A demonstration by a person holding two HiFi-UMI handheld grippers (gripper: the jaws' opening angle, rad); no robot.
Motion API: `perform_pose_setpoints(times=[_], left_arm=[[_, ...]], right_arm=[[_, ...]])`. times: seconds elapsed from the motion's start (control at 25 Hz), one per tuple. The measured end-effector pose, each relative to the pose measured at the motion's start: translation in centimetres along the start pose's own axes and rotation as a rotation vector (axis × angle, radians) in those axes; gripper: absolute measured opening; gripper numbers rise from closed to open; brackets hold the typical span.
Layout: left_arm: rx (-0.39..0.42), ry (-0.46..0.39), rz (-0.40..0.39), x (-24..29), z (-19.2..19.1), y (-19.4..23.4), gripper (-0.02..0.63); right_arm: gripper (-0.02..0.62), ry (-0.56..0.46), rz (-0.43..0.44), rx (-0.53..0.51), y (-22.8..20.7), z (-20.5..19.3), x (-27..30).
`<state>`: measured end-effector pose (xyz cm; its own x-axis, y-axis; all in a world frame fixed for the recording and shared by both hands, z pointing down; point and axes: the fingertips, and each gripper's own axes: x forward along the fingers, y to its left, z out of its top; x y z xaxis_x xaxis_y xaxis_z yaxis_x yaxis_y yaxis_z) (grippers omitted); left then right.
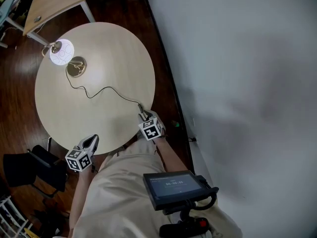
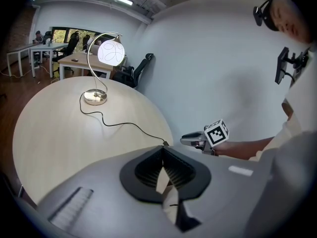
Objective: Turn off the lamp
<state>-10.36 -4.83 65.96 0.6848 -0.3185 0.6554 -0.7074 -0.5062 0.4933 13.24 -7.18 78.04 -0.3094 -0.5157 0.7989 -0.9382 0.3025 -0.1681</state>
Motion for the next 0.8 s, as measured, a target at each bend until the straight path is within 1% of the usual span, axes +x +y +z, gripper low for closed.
perform_pose_setpoints(times=[0.24,0.4,0.6,0.8], left_arm=[[-0.025,-0.015,0.029,-0.1,-0.2,0.8,0.005],[-0.052,-0.018,0.055,-1.0,-0.6,1.3,0.005],[-0.074,-0.049,0.083,-0.9,-0.4,1.0,0.005],[-0.095,-0.074,0.104,-0.7,-0.8,0.5,0.005]], right_arm=[[0.121,0.052,0.005,-0.066,-0.3,-1.3,2.0],[0.121,0.101,0.011,-0.100,0.4,-2.5,2.7],[0.121,0.158,0.029,-0.173,0.3,-3.2,3.2],[0.121,0.165,0.039,-0.191,-0.1,-3.6,3.3]])
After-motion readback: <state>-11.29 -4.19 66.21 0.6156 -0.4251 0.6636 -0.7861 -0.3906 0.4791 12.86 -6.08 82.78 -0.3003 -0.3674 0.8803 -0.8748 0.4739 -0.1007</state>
